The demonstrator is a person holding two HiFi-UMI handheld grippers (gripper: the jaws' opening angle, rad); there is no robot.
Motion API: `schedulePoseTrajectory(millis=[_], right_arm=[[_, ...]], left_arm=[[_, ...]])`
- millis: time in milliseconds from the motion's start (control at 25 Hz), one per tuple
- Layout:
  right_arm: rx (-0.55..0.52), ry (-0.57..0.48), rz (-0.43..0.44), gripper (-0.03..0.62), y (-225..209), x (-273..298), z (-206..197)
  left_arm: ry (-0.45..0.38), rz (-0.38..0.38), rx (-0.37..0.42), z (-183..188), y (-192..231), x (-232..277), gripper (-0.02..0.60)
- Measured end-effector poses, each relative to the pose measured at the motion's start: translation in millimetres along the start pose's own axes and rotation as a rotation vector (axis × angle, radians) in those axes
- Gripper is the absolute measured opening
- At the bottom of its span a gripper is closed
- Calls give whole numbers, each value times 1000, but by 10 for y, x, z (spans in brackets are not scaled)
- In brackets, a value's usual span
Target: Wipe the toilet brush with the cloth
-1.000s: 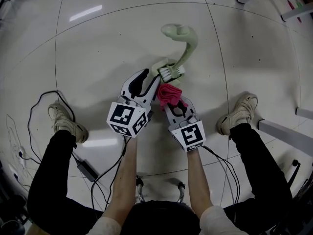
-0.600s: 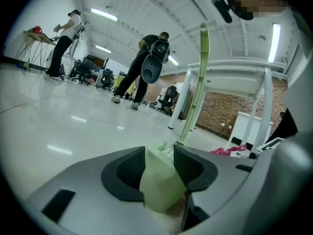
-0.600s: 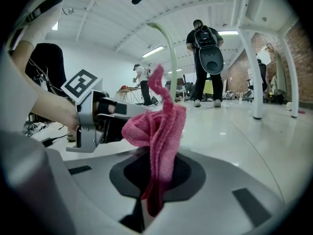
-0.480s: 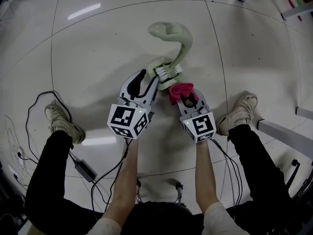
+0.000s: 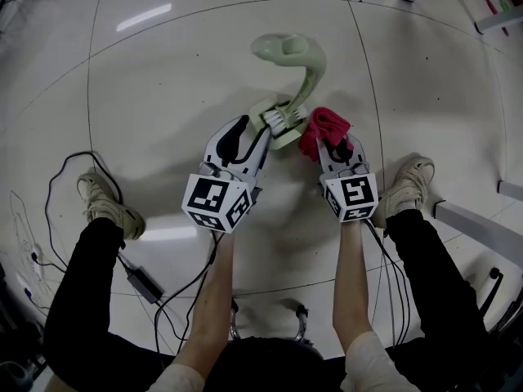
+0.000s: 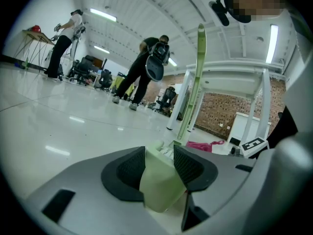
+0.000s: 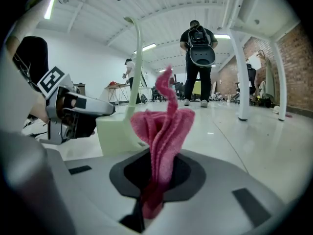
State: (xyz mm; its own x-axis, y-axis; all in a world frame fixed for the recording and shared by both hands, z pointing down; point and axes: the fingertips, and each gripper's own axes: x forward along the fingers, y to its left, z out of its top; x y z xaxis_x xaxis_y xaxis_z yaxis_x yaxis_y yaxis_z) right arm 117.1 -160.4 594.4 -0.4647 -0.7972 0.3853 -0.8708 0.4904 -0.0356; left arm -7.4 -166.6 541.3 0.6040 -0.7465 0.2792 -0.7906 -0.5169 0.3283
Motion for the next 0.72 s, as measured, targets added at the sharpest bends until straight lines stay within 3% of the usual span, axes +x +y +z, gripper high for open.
schedulePoseTrajectory(millis=[200,400,560,720], right_arm=[[-22,-16,92,32,329,70,188],[-6,-5,179,32,722,-13,198],[4,17,255,32,1111,-61,189],[80,14,249,32,1225,-118,194]], left_arm=[[7,-15,-6,-12,35,-59,164],[26,-58,43,2,159,-215,164],[16,-30,6,5,301,-363,163],[30,-17,-34,-45,308,-523,163]])
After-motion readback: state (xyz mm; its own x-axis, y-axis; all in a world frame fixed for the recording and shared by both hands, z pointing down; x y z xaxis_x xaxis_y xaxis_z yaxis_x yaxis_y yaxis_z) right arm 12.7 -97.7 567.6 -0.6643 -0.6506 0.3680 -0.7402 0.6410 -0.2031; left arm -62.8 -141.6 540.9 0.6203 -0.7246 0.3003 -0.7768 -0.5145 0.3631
